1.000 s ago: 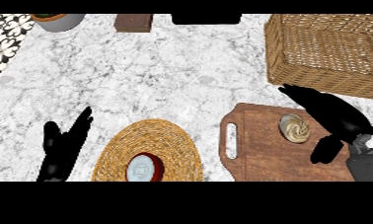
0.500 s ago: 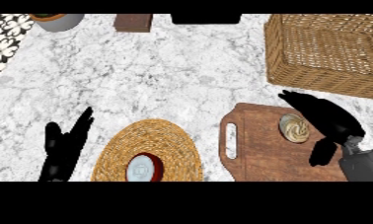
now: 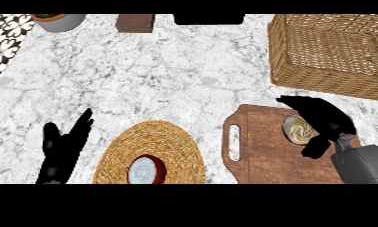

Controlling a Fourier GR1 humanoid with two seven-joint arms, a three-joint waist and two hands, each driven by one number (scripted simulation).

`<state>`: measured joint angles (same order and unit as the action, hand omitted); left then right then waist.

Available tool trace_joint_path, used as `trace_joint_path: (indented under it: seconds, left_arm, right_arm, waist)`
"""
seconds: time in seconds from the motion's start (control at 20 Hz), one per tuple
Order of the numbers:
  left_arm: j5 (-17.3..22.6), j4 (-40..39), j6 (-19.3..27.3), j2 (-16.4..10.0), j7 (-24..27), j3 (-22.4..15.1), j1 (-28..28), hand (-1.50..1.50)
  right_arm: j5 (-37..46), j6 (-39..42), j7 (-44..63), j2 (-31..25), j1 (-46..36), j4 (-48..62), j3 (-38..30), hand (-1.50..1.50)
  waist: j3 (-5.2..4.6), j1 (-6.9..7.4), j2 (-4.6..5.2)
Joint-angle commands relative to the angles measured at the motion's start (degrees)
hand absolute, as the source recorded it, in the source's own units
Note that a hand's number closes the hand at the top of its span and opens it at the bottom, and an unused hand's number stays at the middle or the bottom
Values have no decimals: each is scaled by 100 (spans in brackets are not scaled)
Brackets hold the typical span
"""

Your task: Pick the cupcake from the cutting board and place it in the basket

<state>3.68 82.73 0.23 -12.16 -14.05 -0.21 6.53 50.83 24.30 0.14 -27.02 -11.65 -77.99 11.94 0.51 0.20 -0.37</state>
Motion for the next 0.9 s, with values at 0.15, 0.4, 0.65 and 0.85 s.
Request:
trace_joint_path:
  seconds: [0.15,0.4,0.65,0.85]
  left_arm:
    - [-276,-204,133,183,-129,-151,53,0]
    - [-36,-255,-156,81,-8,68,234,0]
    - [-81,-224,-25,164,-221,23,-27,0]
    - [-114,95,2,165,-426,-33,129,0]
  right_arm:
    - [555,-417,-408,6,-190,71,226,150]
    - [814,-824,-918,-226,71,309,169,150]
    - [1299,-457,2082,1863,-645,309,421,150]
    - [1592,-717,3168,2645,-705,442,725,150]
  waist:
    - [-51,3,41]
    - [-51,-4,39]
    - [-57,55,55]
    - [-49,72,45]
